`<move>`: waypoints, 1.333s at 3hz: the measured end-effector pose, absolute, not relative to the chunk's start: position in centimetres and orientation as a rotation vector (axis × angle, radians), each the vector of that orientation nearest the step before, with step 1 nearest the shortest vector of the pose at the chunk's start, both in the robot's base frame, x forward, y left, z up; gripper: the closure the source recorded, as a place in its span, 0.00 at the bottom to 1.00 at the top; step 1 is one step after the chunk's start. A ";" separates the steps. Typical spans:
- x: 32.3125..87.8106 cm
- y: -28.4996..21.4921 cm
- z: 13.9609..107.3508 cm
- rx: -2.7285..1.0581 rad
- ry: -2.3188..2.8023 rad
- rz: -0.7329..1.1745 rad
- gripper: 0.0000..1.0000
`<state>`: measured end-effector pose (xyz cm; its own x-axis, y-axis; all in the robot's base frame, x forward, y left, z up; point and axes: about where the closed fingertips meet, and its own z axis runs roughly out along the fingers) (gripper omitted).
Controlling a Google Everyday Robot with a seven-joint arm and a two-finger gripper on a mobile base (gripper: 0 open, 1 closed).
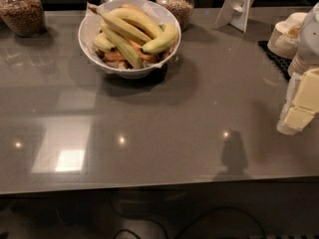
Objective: Pick banana from white bowl
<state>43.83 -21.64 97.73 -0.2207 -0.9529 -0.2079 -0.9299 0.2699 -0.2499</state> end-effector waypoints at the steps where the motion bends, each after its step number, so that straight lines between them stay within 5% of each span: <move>1: 43.8 -21.6 97.7 -1.722 2.228 -0.102 0.00; 4: 49.4 -14.8 99.2 -1.610 1.936 0.011 0.00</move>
Offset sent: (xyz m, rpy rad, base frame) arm 0.0075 0.0077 -0.0018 0.0304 -0.0128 0.0096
